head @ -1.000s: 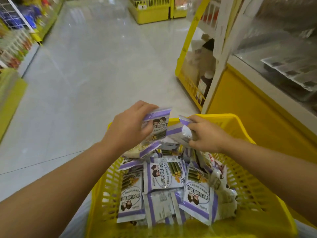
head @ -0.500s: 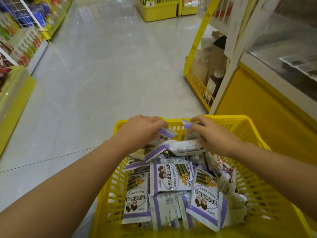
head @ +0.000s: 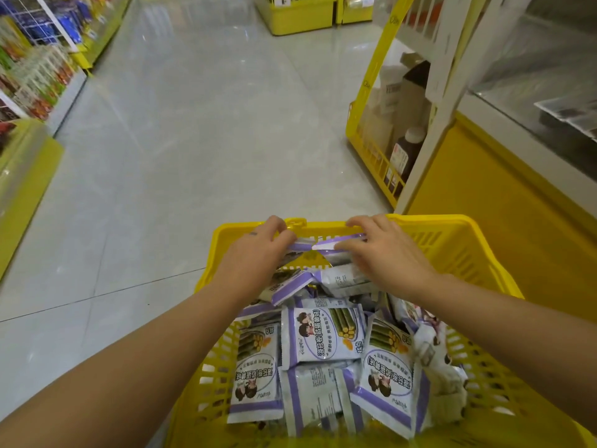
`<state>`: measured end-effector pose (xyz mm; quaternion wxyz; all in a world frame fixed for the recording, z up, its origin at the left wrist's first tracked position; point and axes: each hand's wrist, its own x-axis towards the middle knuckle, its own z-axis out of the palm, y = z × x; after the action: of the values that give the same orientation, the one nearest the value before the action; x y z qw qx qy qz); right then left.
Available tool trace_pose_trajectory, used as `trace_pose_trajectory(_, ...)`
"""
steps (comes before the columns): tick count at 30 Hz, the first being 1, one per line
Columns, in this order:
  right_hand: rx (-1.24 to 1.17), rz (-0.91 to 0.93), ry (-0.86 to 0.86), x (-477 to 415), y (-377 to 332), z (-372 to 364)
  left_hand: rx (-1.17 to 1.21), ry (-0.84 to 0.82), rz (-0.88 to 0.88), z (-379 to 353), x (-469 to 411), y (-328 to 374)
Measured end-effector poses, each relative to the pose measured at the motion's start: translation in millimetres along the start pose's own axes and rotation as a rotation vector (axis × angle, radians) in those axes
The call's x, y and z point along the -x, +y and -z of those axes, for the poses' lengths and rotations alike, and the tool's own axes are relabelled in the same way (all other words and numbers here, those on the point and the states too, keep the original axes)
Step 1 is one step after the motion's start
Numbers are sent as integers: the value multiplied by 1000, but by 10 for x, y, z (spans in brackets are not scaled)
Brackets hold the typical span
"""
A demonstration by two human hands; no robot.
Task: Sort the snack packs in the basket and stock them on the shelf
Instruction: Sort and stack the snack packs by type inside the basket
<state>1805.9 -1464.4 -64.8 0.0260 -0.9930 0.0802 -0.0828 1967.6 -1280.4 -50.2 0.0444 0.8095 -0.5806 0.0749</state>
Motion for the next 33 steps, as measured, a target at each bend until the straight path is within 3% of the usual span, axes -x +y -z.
trace_pose_trajectory(2,16,-24,-216,52,22,-49,-16,38,-125,17,54,-9)
trace_pose_trajectory(4,-47,-67,-302,153,36,-57,-50,48,-263,8,132,-4)
trace_pose_trajectory(7,-10,4,-143,273,-14,69,-30,-4,-373,-35,217,-31)
trace_pose_trajectory(9,-86,181,-18,343,-87,108,11,-111,-379,-72,264,-46)
trace_pose_trajectory(10,-138,258,-58,382,-140,111,1,-186,-372,-97,282,-49)
trace_pose_trajectory(13,-208,249,-463,459,-286,48,-69,-341,-403,-204,352,-11)
trace_pose_trajectory(16,-133,238,-768,467,-305,-43,-53,-349,-486,-307,461,133)
trace_pose_trajectory(22,173,314,-902,485,-227,-189,-114,-404,-369,-497,557,408)
trace_pose_trajectory(33,219,289,-933,446,-195,-205,-144,-442,-188,-560,353,546)
